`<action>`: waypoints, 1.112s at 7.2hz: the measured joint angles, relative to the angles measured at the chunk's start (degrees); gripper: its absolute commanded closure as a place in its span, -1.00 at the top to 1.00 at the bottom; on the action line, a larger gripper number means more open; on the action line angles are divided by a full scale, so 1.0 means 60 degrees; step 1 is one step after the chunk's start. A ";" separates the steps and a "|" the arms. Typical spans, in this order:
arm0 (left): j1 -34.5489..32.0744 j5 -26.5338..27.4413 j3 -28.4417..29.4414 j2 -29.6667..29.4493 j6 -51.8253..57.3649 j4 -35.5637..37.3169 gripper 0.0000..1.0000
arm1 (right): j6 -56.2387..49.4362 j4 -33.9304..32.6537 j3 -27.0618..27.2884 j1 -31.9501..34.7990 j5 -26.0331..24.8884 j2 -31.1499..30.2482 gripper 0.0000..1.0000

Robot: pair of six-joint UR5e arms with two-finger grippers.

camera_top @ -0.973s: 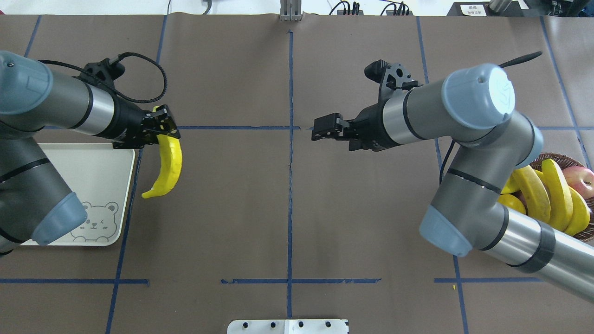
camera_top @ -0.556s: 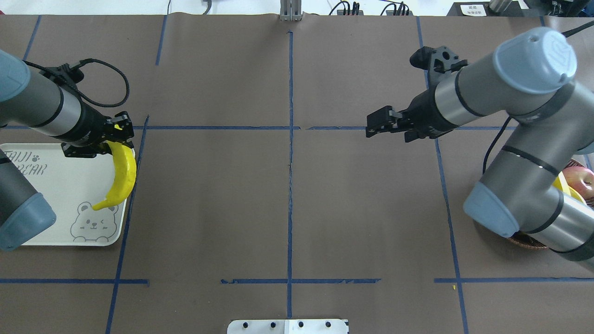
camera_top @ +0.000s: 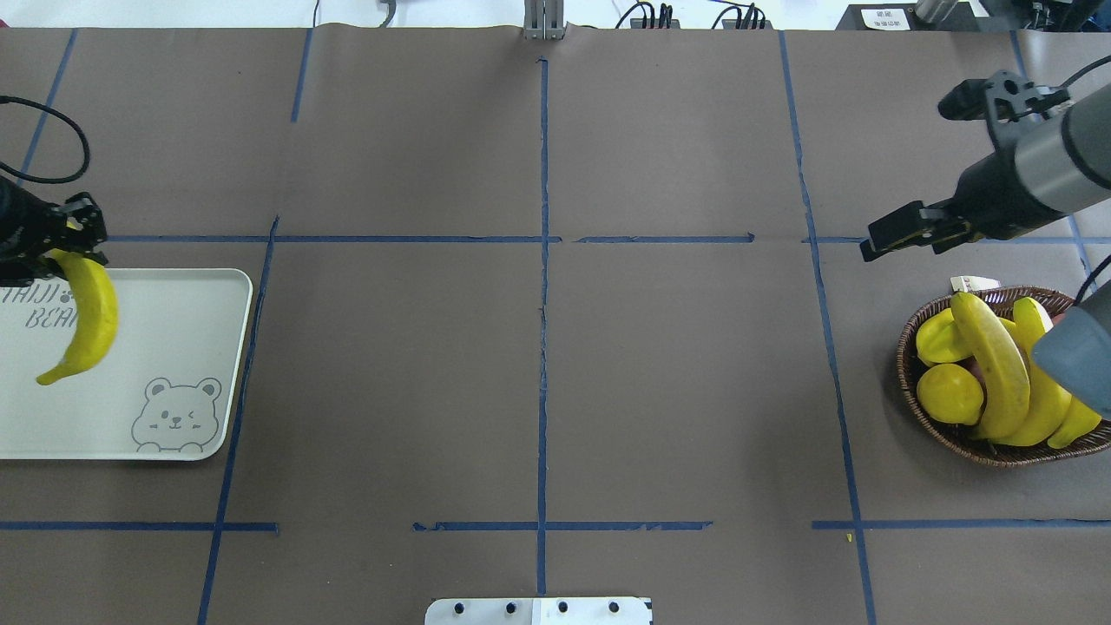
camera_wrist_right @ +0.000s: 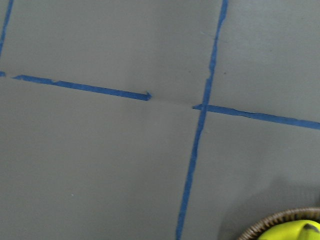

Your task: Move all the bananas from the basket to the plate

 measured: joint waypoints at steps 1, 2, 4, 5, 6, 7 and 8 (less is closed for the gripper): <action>-0.0420 -0.0196 0.0584 0.0227 0.0309 -0.0628 -1.00 | -0.0768 -0.0008 0.0000 0.0369 0.0186 -0.0388 0.99; -0.0643 -0.0471 0.1349 0.0485 0.0441 -0.1745 -0.94 | -0.1188 -0.0012 0.0005 0.0542 0.0267 -0.0604 0.99; -0.0802 -0.0691 0.2779 0.0951 0.0565 -0.3904 -0.55 | -0.1427 -0.0013 0.0014 0.0635 0.0299 -0.0736 0.99; -0.0806 -0.0709 0.3446 0.1118 0.0606 -0.4790 -0.31 | -0.1446 -0.0013 0.0013 0.0642 0.0301 -0.0750 0.99; -0.0799 -0.0719 0.4069 0.1193 0.0629 -0.5586 -0.04 | -0.1453 -0.0013 0.0012 0.0645 0.0302 -0.0751 0.99; -0.0796 -0.0728 0.4439 0.1224 0.0638 -0.6106 0.98 | -0.1455 -0.0013 0.0030 0.0650 0.0302 -0.0765 0.99; -0.0796 -0.0735 0.4553 0.1239 0.0641 -0.6334 1.00 | -0.1456 -0.0013 0.0055 0.0653 0.0302 -0.0784 0.99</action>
